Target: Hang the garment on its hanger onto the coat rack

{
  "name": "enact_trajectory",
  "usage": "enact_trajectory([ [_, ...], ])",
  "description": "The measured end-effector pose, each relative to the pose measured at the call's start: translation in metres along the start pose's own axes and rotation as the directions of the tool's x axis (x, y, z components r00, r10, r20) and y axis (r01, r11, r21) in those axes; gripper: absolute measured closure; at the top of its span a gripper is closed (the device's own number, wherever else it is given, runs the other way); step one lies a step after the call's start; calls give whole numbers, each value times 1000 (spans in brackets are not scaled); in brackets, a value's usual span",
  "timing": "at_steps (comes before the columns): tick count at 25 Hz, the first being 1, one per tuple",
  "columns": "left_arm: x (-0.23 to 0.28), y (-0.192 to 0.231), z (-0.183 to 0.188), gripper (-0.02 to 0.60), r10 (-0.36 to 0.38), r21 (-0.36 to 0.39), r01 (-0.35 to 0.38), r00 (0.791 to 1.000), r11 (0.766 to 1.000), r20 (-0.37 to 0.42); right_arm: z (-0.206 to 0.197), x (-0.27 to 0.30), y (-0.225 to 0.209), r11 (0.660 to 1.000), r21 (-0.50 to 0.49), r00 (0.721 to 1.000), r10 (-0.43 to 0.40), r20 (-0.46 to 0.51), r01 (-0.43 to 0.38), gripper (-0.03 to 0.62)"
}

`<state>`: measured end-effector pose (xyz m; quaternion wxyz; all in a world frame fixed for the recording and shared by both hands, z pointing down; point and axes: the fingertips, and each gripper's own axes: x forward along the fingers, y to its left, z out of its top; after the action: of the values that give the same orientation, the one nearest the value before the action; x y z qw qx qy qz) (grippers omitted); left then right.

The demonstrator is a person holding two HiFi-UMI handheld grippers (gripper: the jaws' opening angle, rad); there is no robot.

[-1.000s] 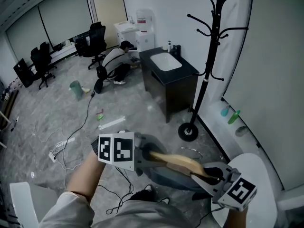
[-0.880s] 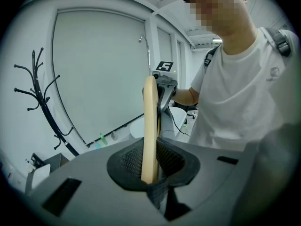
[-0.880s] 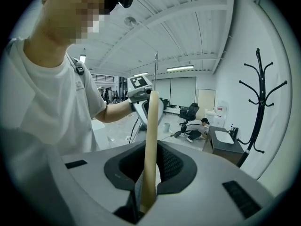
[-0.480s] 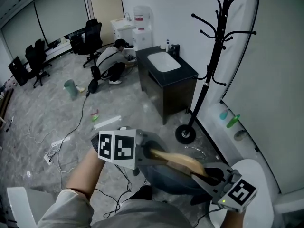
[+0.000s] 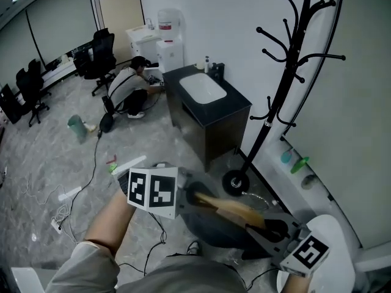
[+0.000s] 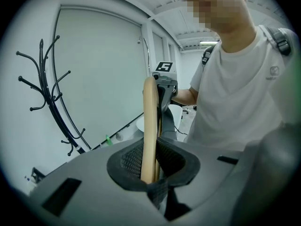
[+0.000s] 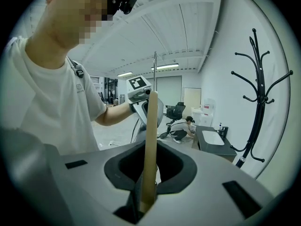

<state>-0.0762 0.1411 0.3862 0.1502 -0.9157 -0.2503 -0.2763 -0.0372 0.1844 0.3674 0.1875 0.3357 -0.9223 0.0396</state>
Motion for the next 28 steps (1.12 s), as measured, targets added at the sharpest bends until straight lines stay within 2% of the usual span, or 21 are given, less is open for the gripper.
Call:
enact_trajectory([
  [8, -30, 68, -27, 531, -33, 74, 33, 999, 997, -1, 14, 43, -58, 996, 47, 997, -76, 0, 76, 537],
  [15, -35, 134, -45, 531, -70, 108, 70, 998, 992, 0, 18, 67, -119, 990, 76, 993, -121, -5, 121, 537],
  [23, -33, 233, -53, 531, -109, 141, 108, 994, 984, -1, 27, 81, -214, 986, 52, 987, -162, 16, 161, 537],
  [28, -32, 291, -55, 531, -139, 177, 139, 990, 974, -13, 30, 86, -270, 975, 91, 979, -204, 4, 203, 537],
])
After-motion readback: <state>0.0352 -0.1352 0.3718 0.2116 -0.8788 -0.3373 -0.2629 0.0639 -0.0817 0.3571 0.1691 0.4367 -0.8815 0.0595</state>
